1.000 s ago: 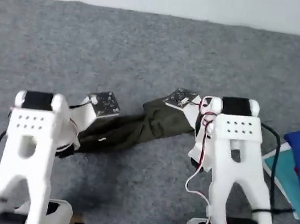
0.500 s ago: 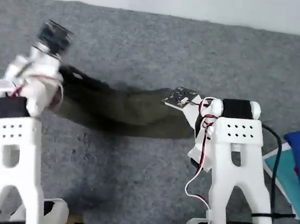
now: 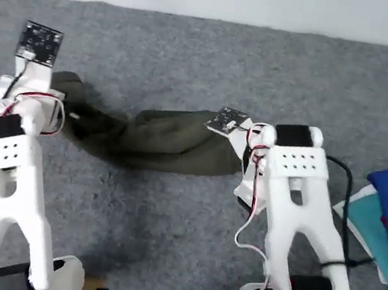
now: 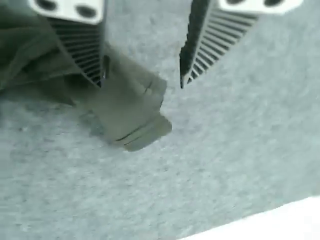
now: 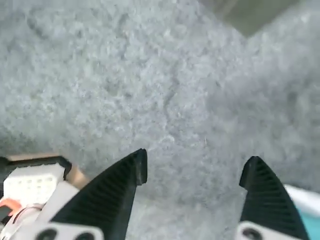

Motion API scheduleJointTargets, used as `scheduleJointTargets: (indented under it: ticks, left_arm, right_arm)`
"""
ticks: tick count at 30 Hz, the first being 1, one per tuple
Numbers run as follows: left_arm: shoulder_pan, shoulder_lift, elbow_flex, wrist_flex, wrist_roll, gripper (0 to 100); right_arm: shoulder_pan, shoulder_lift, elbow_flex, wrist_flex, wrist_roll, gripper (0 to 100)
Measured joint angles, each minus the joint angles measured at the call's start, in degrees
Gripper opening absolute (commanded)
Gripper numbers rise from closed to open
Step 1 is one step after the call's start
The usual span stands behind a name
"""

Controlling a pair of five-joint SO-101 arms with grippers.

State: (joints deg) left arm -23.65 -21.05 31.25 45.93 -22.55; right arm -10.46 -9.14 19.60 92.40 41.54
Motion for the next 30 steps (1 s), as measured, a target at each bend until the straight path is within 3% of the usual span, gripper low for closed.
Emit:
scheduleJointTargets:
  ticks: [8,17,20,24,30]
  left_arm:
    - [-11.52,0.00,-2.20,0.53,0.09,22]
    - [-19.52,0.00,-2.73,15.03,0.09,22]
    - [-20.84,0.18,-2.73,19.43,0.09,22]
    - [-21.01,0.26,-2.73,25.41,0.09,22]
    - [-21.27,0.26,-2.81,27.69,0.09,22]
  right_arm:
    - [-0.88,17.05,-16.26,-5.36,-3.52,31.0]
    - [-8.44,42.46,-45.98,2.46,-8.62,30.9]
    - [-9.05,50.99,-53.01,5.19,-8.62,22.9]
    - [-8.70,58.90,-63.03,8.09,-8.62,2.1]
    - [-5.71,60.40,-69.01,8.26,-8.70,1.1]
